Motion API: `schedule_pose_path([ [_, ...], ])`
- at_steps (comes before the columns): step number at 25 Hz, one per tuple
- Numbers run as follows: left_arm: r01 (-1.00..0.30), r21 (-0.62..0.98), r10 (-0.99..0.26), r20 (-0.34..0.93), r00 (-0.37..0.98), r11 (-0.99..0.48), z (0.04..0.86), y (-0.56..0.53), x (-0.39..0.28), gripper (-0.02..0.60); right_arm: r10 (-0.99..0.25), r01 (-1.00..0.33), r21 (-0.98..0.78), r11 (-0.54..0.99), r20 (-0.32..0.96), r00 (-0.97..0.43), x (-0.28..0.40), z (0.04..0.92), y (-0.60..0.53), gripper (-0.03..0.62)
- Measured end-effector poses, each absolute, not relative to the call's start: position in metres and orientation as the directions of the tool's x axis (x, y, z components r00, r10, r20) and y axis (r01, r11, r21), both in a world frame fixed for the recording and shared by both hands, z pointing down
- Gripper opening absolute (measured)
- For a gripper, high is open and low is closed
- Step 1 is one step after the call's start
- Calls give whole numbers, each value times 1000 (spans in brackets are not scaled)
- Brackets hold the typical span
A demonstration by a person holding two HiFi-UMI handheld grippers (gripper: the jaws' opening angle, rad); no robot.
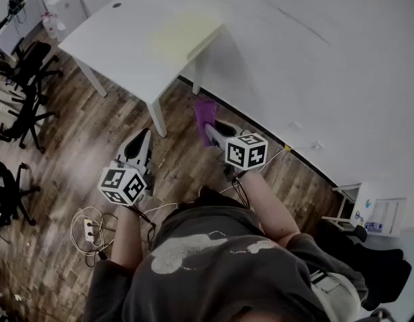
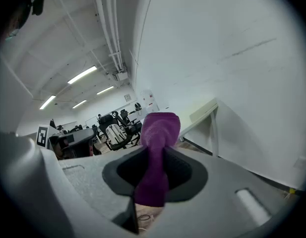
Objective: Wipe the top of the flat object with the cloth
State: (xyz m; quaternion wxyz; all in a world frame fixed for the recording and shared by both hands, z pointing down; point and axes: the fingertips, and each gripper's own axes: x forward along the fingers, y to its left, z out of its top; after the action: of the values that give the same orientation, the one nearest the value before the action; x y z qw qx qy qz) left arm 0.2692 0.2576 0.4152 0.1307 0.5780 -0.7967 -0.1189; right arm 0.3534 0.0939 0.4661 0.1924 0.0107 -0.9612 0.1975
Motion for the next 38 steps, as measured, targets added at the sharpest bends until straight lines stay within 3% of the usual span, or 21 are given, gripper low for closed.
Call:
schedule_pose_path([
  [24,-856,316,-913,128,-388,409,434,288,246,11,98,-45,-401,915,329,-939,316,468,110,95],
  [38,-805,324,-868,180,-463,497,456,250,119,11,124,-45,-447,894,343,-931,164,489,40,97],
])
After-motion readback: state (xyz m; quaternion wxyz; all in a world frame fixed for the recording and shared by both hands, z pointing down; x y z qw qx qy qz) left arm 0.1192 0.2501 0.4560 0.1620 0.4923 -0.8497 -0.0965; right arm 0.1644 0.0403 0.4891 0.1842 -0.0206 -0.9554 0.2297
